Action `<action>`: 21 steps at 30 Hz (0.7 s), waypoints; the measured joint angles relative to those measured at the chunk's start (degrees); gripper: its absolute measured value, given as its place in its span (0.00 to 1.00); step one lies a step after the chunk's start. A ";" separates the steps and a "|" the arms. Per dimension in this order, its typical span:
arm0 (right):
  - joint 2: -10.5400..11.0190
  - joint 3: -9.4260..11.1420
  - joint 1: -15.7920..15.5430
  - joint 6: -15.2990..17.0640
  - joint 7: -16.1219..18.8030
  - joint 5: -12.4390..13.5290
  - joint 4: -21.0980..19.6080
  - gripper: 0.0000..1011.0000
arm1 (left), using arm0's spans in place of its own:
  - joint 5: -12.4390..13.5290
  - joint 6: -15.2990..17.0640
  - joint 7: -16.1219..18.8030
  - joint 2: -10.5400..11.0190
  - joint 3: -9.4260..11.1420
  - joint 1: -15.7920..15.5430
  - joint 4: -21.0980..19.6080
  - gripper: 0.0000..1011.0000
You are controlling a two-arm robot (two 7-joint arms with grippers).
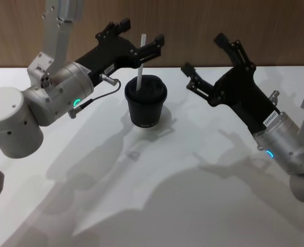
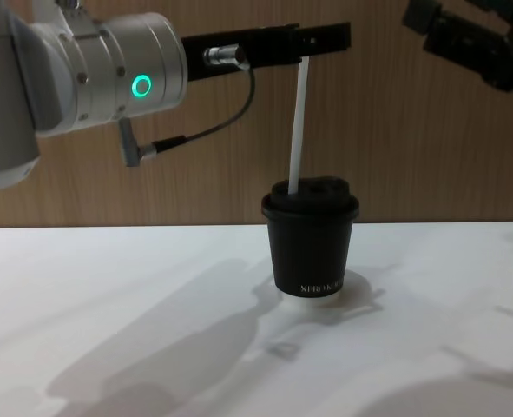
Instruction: Pick up the straw with one hand, pass it to the other hand, and insert it into the cup.
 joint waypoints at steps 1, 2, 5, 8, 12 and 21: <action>-0.15 0.12 -0.12 0.50 -0.29 0.22 -0.27 0.99 | 0.18 -0.49 -0.54 0.25 0.06 0.15 -0.02 0.99; -0.39 0.30 -0.30 1.75 -0.96 0.76 -0.72 0.99 | 0.25 -0.72 -0.81 0.40 0.10 0.27 -0.02 0.99; -0.85 0.70 -0.71 4.02 -2.29 1.68 -1.64 0.99 | 0.46 -1.52 -1.84 0.86 0.21 0.54 -0.03 0.99; -1.28 1.03 -1.15 6.47 -3.84 2.66 -2.58 0.99 | 0.54 -2.20 -2.92 1.35 0.31 0.83 -0.03 0.99; -1.78 1.36 -1.69 9.60 -5.91 3.82 -3.73 0.99 | 0.55 -2.82 -3.79 1.91 0.35 1.16 -0.06 0.99; -2.68 1.69 -2.90 16.51 -10.68 6.28 -5.65 0.99 | 0.47 -3.92 -4.83 2.77 0.10 1.97 -0.33 0.99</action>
